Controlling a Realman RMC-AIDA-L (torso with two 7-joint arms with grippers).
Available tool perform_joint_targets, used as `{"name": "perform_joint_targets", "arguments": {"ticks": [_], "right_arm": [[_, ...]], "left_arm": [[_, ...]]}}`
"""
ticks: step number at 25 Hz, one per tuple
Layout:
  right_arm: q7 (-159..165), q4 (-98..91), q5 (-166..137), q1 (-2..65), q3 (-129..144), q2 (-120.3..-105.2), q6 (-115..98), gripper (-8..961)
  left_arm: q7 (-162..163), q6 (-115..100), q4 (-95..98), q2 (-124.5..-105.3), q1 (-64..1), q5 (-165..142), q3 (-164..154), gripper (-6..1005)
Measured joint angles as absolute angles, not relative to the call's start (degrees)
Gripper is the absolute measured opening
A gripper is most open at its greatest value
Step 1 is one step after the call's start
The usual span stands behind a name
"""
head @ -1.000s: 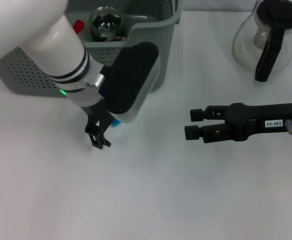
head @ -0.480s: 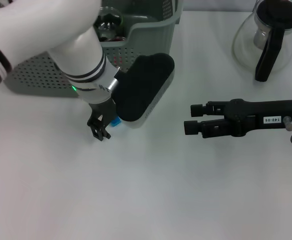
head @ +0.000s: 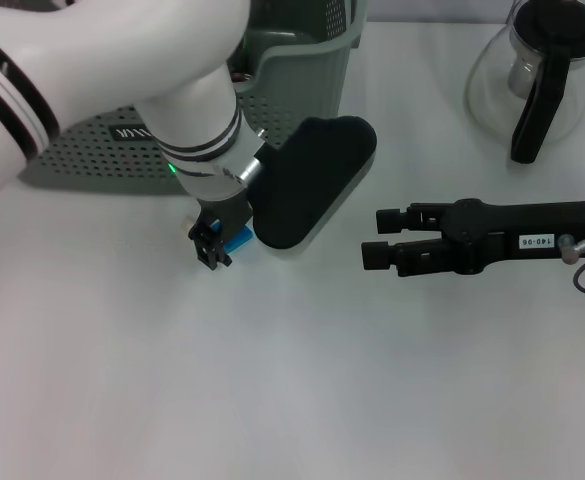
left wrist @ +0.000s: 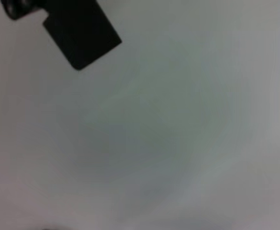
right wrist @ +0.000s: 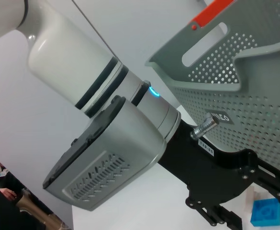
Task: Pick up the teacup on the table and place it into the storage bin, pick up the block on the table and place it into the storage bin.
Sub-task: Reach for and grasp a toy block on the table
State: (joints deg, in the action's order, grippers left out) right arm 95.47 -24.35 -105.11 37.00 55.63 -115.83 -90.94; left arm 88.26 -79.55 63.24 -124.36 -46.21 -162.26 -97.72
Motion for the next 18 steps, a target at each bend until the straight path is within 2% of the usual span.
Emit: {"name": "perform_joint_targets", "arguments": {"ticks": [18], "right_arm": [[94.49,-24.35,-105.14,36.91,54.92,-116.28,-89.82,940]], "left_arm": [[88.24,-77.44,59.86,-124.46,-48.11,-163.56,-99.69,783]]}}
